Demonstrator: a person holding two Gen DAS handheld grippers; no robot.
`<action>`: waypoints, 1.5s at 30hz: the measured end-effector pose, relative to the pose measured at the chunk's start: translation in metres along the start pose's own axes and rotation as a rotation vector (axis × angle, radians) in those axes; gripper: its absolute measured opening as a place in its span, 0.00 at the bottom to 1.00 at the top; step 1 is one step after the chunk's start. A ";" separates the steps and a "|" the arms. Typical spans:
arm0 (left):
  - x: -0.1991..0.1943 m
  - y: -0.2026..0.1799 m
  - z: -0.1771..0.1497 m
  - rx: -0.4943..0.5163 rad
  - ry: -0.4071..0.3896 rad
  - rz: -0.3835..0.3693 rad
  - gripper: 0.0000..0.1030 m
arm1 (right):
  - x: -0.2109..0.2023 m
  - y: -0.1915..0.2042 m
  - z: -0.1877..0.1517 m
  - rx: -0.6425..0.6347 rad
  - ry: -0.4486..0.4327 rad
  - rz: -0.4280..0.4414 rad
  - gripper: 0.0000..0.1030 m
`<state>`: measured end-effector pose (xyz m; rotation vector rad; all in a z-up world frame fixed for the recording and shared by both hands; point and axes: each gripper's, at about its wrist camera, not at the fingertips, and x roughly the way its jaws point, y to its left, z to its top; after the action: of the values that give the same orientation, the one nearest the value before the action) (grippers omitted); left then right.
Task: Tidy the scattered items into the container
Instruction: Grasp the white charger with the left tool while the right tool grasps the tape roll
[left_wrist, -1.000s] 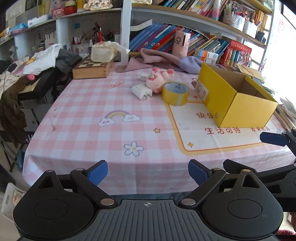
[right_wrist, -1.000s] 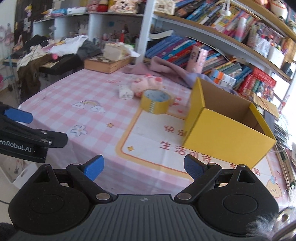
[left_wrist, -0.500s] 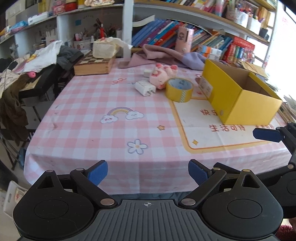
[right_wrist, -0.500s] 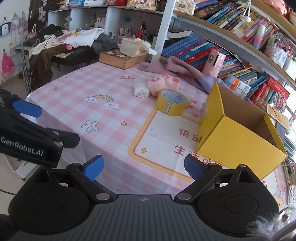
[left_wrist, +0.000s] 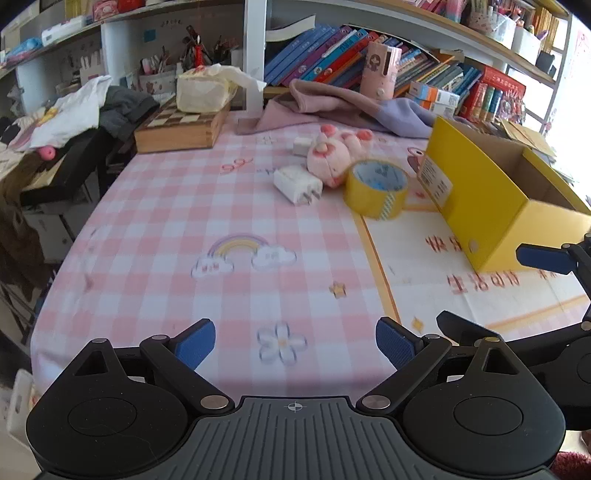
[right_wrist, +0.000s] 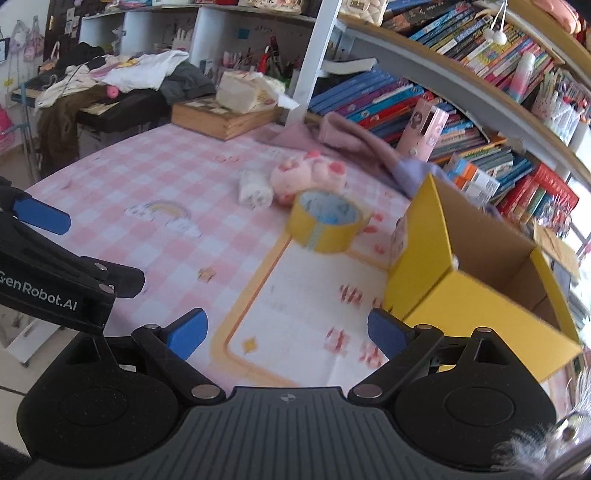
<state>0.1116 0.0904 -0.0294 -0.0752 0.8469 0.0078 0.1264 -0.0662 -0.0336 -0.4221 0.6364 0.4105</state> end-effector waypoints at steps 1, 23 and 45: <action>0.005 0.001 0.006 0.006 0.000 0.004 0.93 | 0.005 -0.002 0.004 0.001 -0.002 -0.003 0.91; 0.110 0.013 0.114 0.071 -0.028 -0.011 0.91 | 0.134 -0.023 0.073 0.106 0.055 -0.060 0.92; 0.198 0.000 0.141 0.133 0.080 -0.001 0.64 | 0.201 -0.050 0.084 0.252 0.138 -0.082 0.93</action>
<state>0.3484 0.0957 -0.0844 0.0496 0.9256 -0.0529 0.3379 -0.0197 -0.0885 -0.2364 0.7915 0.2199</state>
